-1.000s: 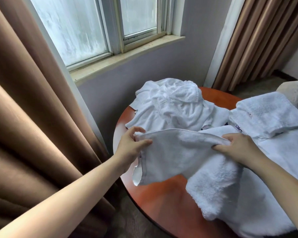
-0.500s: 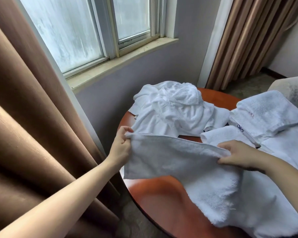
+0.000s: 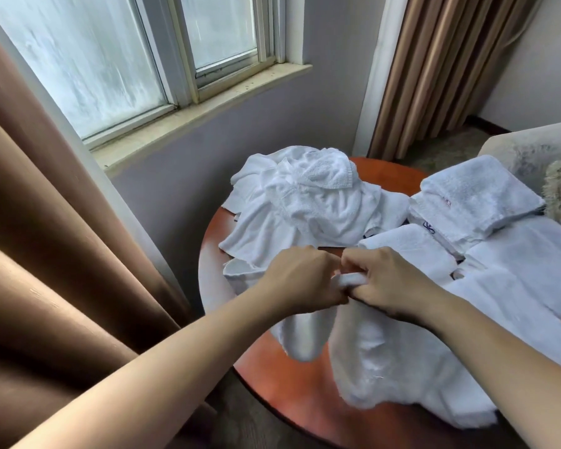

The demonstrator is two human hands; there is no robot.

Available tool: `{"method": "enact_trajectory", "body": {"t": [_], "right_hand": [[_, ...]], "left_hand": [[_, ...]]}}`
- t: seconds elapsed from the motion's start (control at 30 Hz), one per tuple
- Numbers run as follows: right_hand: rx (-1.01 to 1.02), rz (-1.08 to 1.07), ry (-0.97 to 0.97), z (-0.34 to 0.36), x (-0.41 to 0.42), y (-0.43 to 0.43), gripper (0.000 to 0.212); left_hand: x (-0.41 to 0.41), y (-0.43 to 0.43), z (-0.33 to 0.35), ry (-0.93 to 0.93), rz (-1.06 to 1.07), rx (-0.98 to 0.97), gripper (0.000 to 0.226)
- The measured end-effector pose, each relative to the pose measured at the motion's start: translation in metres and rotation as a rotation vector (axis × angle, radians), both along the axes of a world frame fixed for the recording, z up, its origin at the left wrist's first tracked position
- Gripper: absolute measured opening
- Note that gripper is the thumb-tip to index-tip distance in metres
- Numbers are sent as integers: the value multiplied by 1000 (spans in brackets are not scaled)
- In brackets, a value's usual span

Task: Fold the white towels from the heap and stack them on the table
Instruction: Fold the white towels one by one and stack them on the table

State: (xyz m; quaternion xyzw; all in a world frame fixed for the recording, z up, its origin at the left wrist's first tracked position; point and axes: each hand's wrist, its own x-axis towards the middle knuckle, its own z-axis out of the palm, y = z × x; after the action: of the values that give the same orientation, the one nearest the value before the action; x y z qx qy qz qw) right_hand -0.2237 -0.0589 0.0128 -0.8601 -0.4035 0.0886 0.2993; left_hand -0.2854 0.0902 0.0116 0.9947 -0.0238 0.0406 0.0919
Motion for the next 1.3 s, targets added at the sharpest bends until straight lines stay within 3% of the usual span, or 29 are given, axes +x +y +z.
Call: {"method": "enact_trajectory", "body": {"t": [0.07,0.13,0.2,0.27,0.43,0.67,0.8,0.87,0.97,1.07,1.17,1.3], "right_hand": [[-80,-35,47,2,4,-7,28],[-343,8,54,-4,12,-17,32],[-518,72,108,-18,17,-28,34],[-558,90,230,-35,22,-41,32],[-568,26,244,-60,37,-65,26],[-562,-104,-32,-67,41,-73,31],[-473,-50,-239,-61,37,-63,22],[-402,-14,-278,-53,32,-54,6],[-291,29,-260,-43,18,-36,11],[-102,84,-221,-31,2,-18,4],[-88,77,-194,-19,-4,-12,18],[-457,-5,-220,-19,4,-23,29]], "left_hand": [[6,-1,0,17,1,19,26],[8,5,0,-1,-6,51,22],[8,15,-6,-10,4,71,25],[7,30,-15,0,50,89,37],[-8,74,-32,59,199,181,40],[-30,113,-40,145,382,224,36],[-30,104,-34,278,364,259,32],[-28,88,-30,296,304,273,58],[-21,48,-20,205,164,253,76],[-10,1,-16,134,35,124,62],[-3,-19,-19,96,52,-61,39],[-3,-6,-23,67,21,-5,18]]}}
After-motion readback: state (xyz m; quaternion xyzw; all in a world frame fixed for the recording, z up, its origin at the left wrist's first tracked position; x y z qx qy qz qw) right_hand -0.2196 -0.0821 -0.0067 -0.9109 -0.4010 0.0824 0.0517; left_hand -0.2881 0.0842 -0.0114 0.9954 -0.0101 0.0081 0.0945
